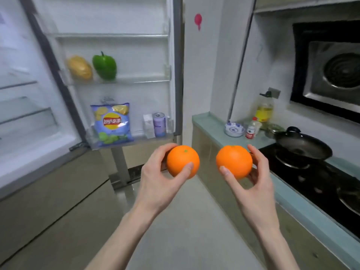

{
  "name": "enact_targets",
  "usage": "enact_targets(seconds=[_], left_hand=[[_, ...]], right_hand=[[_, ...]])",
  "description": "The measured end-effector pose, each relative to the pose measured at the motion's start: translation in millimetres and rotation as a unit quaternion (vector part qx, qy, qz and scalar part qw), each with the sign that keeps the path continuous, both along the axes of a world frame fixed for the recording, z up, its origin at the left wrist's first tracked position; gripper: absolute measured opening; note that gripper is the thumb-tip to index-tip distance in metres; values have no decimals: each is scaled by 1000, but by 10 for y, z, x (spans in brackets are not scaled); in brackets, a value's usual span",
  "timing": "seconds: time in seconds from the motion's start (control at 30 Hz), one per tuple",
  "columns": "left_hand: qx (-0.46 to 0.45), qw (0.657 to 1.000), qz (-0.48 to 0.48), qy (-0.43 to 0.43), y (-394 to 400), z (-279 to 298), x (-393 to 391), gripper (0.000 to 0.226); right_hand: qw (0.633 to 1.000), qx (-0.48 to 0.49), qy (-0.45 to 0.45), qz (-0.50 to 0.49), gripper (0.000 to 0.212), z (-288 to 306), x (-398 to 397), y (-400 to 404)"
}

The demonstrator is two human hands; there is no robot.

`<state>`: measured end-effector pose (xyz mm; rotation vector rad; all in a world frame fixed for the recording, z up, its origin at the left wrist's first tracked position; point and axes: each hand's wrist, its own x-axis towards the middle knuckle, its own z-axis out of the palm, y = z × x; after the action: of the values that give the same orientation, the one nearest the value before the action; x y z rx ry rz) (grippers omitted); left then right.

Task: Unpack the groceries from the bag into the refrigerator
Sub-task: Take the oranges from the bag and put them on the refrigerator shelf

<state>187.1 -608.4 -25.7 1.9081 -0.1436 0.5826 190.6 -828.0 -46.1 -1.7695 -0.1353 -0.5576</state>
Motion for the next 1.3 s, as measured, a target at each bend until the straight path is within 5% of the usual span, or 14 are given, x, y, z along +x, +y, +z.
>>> enact_targets(seconds=[0.37,0.77,1.3], left_hand=[[-7,991,132,-20,2027,203,341,55],[-34,974,223,-28,3095,470,767,50],[-7,864,499,-68,4235,818,948,52]], right_hand=[[989,42,-35,134,73,192,890,2054],[964,48,-49,256,67,688,1728,3508],[872,35,-50,486,71,729,2486,5408]])
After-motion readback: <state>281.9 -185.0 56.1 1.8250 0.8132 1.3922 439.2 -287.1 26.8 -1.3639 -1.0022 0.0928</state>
